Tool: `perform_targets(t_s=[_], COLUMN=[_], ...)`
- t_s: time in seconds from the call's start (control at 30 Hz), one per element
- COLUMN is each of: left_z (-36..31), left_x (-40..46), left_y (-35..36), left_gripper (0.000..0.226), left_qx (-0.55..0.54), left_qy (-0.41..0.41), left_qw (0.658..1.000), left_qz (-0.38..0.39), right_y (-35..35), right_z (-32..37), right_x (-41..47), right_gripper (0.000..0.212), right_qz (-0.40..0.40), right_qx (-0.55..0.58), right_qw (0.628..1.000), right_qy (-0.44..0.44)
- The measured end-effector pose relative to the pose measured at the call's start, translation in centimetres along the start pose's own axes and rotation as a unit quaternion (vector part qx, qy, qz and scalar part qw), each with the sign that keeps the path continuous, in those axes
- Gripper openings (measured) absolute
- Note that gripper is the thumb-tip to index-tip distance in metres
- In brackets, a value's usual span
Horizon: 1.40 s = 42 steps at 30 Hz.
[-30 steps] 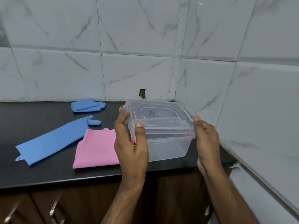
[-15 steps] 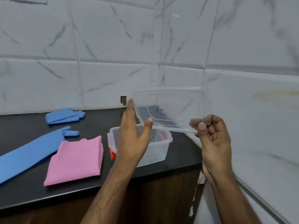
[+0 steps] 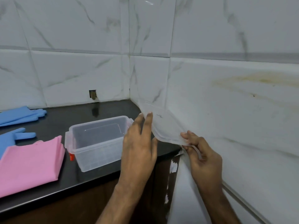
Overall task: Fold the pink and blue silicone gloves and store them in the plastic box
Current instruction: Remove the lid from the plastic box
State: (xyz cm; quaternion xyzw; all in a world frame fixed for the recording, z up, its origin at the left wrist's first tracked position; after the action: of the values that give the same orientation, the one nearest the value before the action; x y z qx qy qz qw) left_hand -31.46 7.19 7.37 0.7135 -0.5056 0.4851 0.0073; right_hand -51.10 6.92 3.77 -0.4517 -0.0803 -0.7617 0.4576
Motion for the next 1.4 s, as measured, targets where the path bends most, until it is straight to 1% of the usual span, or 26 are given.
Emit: perform_targets(t_s=[0.07, 0.13, 0.23, 0.33, 0.4, 0.47, 0.6, 0.7, 0.8, 0.93, 1.07, 1.17, 1.27, 1.4], left_z=[0.0, -0.2, -0.8, -1.6, -2.0, -2.5, -3.3, -4.0, -4.9, -4.4, -3.2, -1.8, -0.4, 1.0], left_x=[-1.0, -2.2, -4.0, -4.8, -4.8, -4.9, -5.7, -6.9, -8.3, -9.3, -9.7, -9.3, -8.8, -8.5], left_y=[0.2, 0.6, 1.8, 2.4, 2.4, 1.9, 0.4, -1.0, -1.4, -0.5, 1.0, 2.3, 3.5, 4.7], left_gripper=[0.056, 0.045, 0.048, 0.047, 0.04, 0.027, 0.026, 0.019, 0.02, 0.019, 0.022, 0.02, 0.024, 0.033], left_qx=[0.07, 0.118, 0.151, 0.17, 0.176, 0.161, 0.124, 0.11, 0.111, 0.109, 0.114, 0.132, 0.151, 0.155], left_qy=[0.011, 0.031, 0.055, 0.08, 0.096, 0.114, 0.144, 0.17, 0.184, 0.173, 0.151, 0.119, 0.081, 0.037], left_qw=[0.997, 0.992, 0.985, 0.981, 0.979, 0.98, 0.981, 0.975, 0.97, 0.976, 0.982, 0.984, 0.983, 0.982], left_qz=[0.005, 0.019, 0.054, 0.056, 0.036, 0.006, -0.042, -0.093, -0.115, -0.077, -0.027, 0.014, 0.061, 0.102], right_y=[0.1, 0.4, 0.2, -0.3, -0.8, -1.4, -3.5, -5.3, -6.1, -5.7, -4.6, -3.0, -1.4, 0.1], right_z=[-0.1, 0.1, -0.5, -0.7, -0.6, 0.0, 2.7, 4.6, 5.5, 4.9, 3.2, 1.6, 0.5, -0.4], right_x=[-0.7, -1.5, -2.5, -2.9, -3.0, -3.2, -3.7, -4.0, -4.5, -5.2, -5.8, -5.9, -5.8, -5.4], right_gripper=[0.054, 0.051, 0.046, 0.041, 0.04, 0.038, 0.015, 0.018, 0.017, 0.016, 0.016, 0.025, 0.035, 0.037], right_qz=[0.024, 0.048, 0.064, 0.071, 0.066, 0.046, -0.021, -0.055, -0.057, -0.017, 0.023, 0.072, 0.114, 0.132], right_qx=[-0.049, -0.113, -0.172, -0.222, -0.234, -0.237, -0.23, -0.233, -0.234, -0.24, -0.243, -0.278, -0.301, -0.312], right_qw=[0.998, 0.991, 0.981, 0.971, 0.969, 0.969, 0.965, 0.958, 0.956, 0.96, 0.961, 0.95, 0.939, 0.932], right_qy=[-0.029, -0.059, -0.057, -0.058, -0.052, -0.057, -0.123, -0.159, -0.169, -0.147, -0.131, -0.124, -0.121, -0.127])
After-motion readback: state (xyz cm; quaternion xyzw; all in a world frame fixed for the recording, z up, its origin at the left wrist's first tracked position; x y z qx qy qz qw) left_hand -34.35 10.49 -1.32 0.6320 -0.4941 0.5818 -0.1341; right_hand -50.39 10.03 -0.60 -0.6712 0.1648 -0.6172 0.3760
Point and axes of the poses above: each hand's wrist, its own x-axis towards the middle knuckle, its own y-axis out of the palm, z = x × y, the point moved 8 cm from there along x, towards the middle knuckle, and after that the axes turned 11 degrees about -x, right-handed, at the moved point
